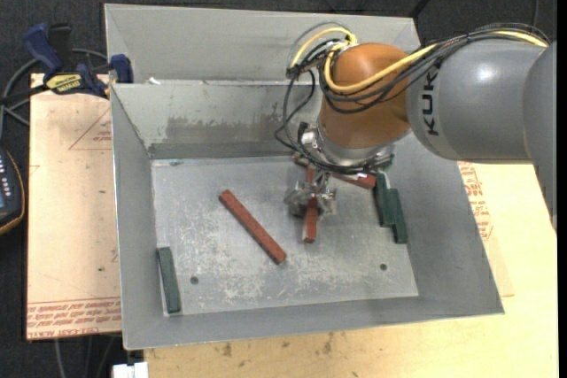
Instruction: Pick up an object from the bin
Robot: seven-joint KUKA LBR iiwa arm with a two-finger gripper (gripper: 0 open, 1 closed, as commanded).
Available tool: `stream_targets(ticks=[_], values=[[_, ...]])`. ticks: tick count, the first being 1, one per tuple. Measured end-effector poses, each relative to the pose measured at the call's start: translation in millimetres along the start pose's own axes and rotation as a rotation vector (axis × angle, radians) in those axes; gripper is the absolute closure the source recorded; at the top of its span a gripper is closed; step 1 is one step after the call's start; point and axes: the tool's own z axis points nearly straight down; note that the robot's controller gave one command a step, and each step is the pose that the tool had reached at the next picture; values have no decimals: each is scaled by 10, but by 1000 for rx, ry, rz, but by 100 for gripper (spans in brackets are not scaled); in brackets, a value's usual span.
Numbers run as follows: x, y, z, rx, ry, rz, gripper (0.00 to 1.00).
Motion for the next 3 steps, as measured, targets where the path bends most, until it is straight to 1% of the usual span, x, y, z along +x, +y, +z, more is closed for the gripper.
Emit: stream_targets(ticks=[1,2,3], values=[[385,-9,-1370,8,-1,6,100],[869,-509,-987,2,0,313,100],[1339,-162,-579,-7,4,251,100]])
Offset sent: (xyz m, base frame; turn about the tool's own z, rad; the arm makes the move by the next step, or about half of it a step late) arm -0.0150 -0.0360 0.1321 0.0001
